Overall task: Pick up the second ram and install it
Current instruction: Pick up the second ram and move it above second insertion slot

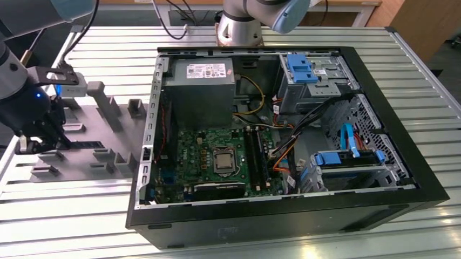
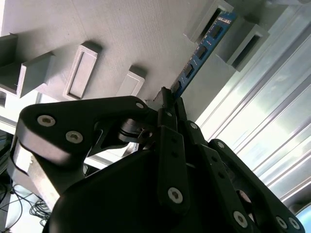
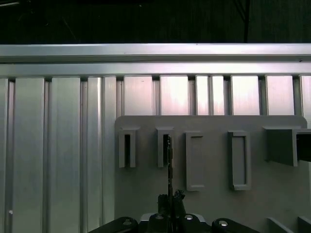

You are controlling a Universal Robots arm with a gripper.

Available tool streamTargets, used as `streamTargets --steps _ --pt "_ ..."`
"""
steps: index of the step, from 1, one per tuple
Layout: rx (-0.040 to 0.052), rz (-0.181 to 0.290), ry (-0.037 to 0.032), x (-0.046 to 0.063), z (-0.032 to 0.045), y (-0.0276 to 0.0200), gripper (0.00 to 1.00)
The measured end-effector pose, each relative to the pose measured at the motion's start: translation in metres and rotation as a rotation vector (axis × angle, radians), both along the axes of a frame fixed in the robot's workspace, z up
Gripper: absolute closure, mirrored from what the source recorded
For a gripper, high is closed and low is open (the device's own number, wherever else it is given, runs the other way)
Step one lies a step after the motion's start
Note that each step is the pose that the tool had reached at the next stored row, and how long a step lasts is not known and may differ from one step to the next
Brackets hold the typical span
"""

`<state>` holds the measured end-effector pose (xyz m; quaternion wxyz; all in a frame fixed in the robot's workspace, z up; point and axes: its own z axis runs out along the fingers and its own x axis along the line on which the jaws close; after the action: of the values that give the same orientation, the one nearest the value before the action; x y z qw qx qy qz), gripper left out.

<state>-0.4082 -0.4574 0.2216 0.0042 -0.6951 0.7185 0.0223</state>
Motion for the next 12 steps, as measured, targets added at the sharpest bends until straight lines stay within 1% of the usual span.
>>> streamTargets --steps 12 --pt "0.0 0.0 0.0 0.0 0.0049 0.001 0.86"
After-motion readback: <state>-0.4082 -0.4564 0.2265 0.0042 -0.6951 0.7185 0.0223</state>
